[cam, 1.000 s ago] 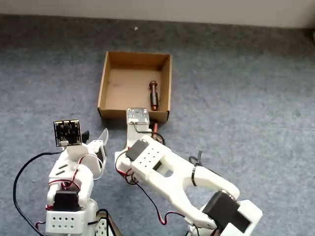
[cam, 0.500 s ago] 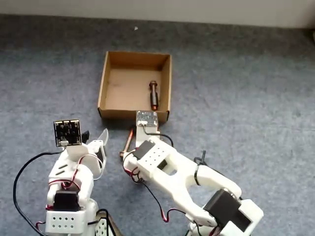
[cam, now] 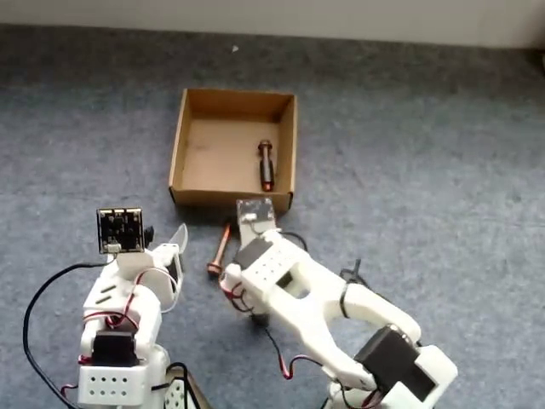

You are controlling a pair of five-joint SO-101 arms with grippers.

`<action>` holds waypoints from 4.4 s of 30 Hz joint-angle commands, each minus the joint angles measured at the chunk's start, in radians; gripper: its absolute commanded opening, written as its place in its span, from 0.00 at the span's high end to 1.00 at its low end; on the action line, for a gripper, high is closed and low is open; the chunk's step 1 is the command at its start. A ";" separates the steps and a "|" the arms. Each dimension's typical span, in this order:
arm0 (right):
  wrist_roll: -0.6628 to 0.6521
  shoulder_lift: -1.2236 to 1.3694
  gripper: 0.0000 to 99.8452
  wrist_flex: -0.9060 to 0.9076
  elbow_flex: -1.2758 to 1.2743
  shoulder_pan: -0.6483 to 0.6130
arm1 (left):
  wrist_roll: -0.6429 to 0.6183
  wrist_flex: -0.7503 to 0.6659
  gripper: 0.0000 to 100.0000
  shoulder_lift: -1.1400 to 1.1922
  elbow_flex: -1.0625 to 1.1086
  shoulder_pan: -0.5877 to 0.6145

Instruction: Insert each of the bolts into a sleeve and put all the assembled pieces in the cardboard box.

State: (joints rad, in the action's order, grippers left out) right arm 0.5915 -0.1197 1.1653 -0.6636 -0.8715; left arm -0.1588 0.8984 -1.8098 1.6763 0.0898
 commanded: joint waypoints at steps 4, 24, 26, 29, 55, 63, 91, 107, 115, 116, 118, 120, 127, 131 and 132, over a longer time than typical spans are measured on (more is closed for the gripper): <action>-0.126 -0.328 1.00 0.068 0.064 0.216 | 0.012 -0.014 0.79 -0.004 -0.001 0.005; -0.141 -0.871 1.00 -0.394 -0.521 0.493 | 0.230 0.272 0.83 0.005 -0.294 -0.081; -0.140 -0.871 1.00 -0.423 -0.539 0.509 | 0.232 0.304 0.83 0.007 -0.323 -0.131; -0.140 -0.871 1.00 -0.486 -0.578 0.532 | 0.232 0.341 0.83 0.010 -0.372 -0.174; -0.140 -0.872 1.00 -0.630 -0.674 0.622 | 0.087 0.175 0.74 1.435 -0.969 -0.325; -0.140 -0.872 1.00 -0.670 -0.696 0.622 | -0.009 0.014 0.78 1.715 -1.024 -0.318; -0.140 -0.872 1.00 -0.670 -0.696 0.618 | -0.006 0.008 0.99 1.819 -1.063 -0.035; -0.140 -0.875 1.00 -0.670 -0.696 0.618 | -0.012 0.075 1.00 1.819 -1.124 -0.027; -0.140 -0.878 1.00 -0.670 -0.696 0.618 | -0.522 0.077 1.00 1.816 -1.127 -0.030; -0.140 -0.878 1.00 -0.670 -0.696 0.618 | -0.628 0.077 0.99 1.811 -1.127 -0.030; -0.140 -0.878 1.00 -0.670 -0.696 0.618 | -0.778 0.077 0.99 1.796 -1.132 -0.036; -0.140 -0.878 1.00 -0.670 -0.696 0.618 | -0.865 0.077 0.99 1.768 -1.132 -0.036; -0.140 -0.878 1.00 -0.670 -0.696 0.618 | -1.301 0.081 0.99 1.650 -1.122 -0.035; -0.140 -0.880 1.00 -0.670 -0.696 0.618 | -1.309 0.130 0.99 1.630 -1.122 -0.036; -0.140 -0.880 1.00 -0.670 -0.696 0.618 | -1.309 0.140 0.99 1.629 -1.122 -0.036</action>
State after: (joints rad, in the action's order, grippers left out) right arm 0.4565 -0.9712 0.5178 -1.3679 -0.2593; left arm -1.4415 1.0027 -0.1297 0.5900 0.0514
